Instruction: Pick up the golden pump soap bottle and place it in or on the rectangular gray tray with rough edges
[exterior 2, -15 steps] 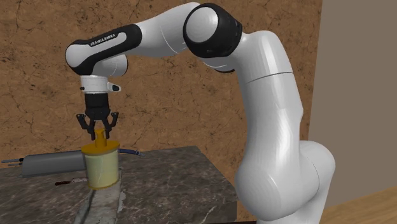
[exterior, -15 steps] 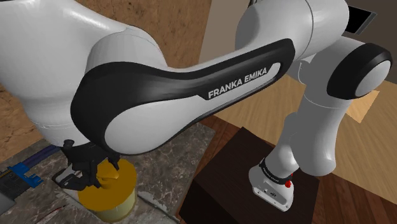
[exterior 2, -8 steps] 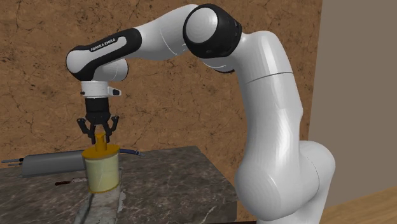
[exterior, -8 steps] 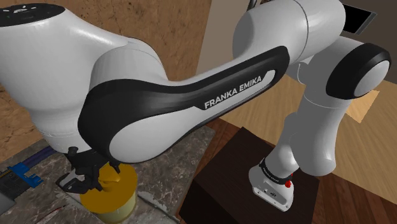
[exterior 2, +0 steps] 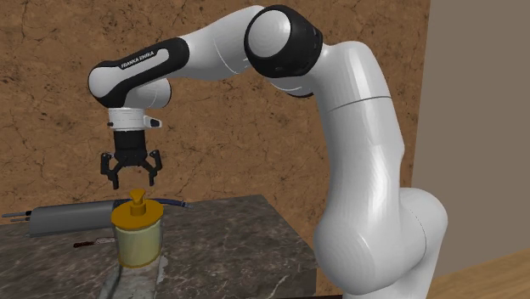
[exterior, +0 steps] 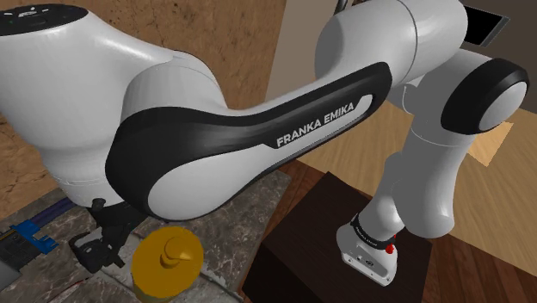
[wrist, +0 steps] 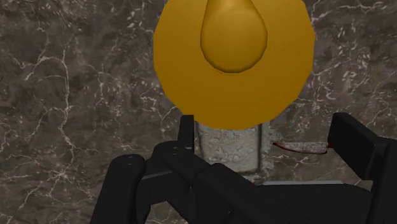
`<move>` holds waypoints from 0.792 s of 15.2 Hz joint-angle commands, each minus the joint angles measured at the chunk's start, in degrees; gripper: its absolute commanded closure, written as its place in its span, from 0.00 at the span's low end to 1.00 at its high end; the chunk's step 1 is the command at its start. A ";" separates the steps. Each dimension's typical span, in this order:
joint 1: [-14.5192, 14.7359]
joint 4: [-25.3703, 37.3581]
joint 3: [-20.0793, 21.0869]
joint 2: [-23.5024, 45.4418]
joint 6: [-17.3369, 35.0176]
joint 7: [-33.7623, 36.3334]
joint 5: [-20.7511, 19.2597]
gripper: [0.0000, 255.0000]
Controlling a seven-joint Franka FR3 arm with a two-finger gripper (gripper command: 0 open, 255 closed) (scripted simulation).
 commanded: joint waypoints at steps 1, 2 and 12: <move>0.00 0.00 0.00 0.00 0.00 0.00 0.00 0.00; 0.10 1.76 0.08 -0.13 -1.87 -0.10 0.12 0.00; 0.60 7.39 0.22 0.03 -7.30 -0.27 0.17 0.00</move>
